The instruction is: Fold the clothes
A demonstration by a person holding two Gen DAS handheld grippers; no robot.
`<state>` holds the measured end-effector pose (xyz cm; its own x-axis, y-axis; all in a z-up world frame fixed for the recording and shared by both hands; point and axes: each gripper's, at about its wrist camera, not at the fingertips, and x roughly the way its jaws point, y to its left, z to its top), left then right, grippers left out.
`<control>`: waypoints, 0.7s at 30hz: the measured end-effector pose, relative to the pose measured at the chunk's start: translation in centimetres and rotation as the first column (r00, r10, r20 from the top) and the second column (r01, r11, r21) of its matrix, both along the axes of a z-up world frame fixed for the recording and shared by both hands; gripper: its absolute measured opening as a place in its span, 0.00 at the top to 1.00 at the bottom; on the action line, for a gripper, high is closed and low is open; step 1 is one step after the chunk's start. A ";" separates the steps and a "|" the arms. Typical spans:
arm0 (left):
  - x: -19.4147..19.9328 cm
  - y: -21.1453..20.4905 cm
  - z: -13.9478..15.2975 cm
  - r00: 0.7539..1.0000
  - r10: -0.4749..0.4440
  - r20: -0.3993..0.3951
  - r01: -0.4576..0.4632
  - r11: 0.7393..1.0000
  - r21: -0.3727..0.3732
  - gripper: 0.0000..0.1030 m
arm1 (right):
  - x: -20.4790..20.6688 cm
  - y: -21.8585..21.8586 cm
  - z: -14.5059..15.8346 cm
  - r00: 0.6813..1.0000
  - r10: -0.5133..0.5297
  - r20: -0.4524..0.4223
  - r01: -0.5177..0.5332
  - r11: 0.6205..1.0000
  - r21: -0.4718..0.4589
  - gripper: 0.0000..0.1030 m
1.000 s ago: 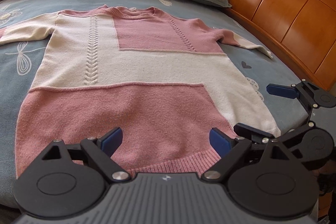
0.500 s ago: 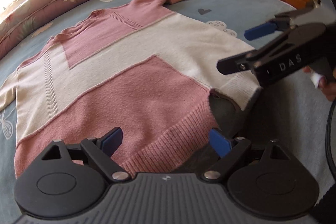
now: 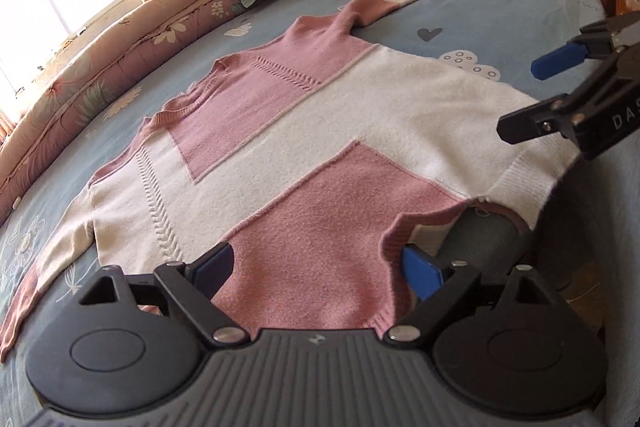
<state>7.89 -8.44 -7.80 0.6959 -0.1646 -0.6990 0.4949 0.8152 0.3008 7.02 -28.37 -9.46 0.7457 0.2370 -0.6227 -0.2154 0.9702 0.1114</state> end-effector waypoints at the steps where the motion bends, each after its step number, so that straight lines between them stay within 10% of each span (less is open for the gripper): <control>1: 0.2 0.3 0.2 1.000 0.010 -0.006 -0.010 1.000 -0.017 0.12 | -0.1 0.1 -0.1 1.000 0.003 -0.001 -0.003 1.000 -0.003 0.00; 11: 2.0 2.2 1.0 0.996 0.067 -0.060 -0.081 0.960 -0.267 0.12 | 0.6 1.5 -0.7 0.999 0.042 -0.012 -0.042 0.999 -0.019 0.00; 21: 2.6 5.8 -3.4 0.950 0.249 -0.187 -0.297 0.907 -0.297 0.12 | 6.1 6.1 -0.8 0.987 0.161 0.029 -0.155 0.977 -0.148 0.00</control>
